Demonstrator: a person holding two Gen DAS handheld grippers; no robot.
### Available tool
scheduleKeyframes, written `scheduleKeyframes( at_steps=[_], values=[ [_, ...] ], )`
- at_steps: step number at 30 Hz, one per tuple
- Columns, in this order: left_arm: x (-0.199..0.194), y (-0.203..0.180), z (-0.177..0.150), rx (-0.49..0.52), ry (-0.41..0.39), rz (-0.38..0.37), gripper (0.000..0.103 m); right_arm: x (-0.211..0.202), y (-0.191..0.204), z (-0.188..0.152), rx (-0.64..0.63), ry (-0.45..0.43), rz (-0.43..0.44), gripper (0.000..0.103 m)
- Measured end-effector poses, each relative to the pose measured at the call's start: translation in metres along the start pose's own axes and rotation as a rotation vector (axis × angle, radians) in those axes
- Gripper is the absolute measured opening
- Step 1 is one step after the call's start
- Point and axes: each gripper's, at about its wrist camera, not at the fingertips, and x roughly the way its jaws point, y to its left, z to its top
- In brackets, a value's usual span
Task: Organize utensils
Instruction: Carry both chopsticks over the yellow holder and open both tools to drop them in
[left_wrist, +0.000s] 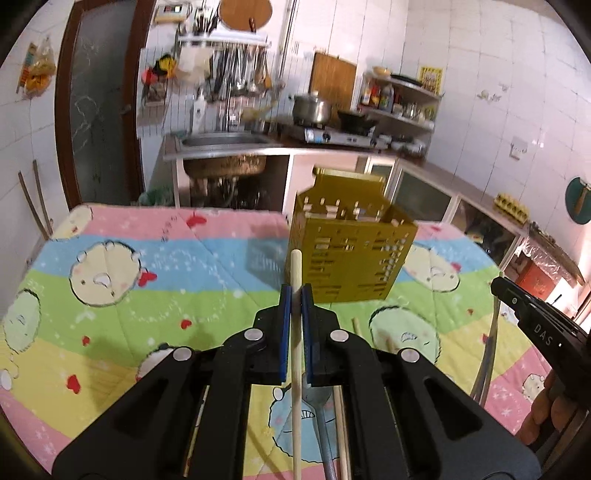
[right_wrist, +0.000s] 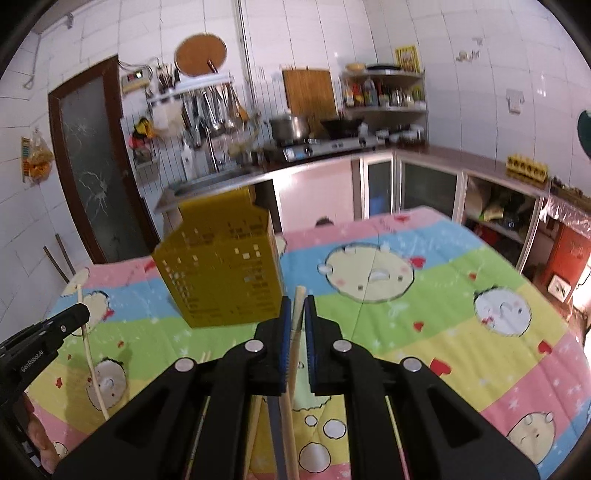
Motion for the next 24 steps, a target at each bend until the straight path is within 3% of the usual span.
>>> scheduleKeyframes(
  at_steps=[7, 17, 24],
  values=[
    [-0.03, -0.005, 0.009, 0.016, -0.116, 0.007, 0.005, -0.028, 0.0, 0.015, -0.021, -0.095, 0.011, 0.006],
    [-0.04, -0.013, 0.031, 0.034, -0.189, -0.019, 0.005, -0.036, -0.002, 0.035, -0.021, -0.177, 0.029, 0.006],
    [-0.036, -0.016, 0.057, 0.032, -0.232, -0.017, 0.005, -0.04, 0.007, 0.069, -0.036, -0.247, 0.052, 0.006]
  ],
)
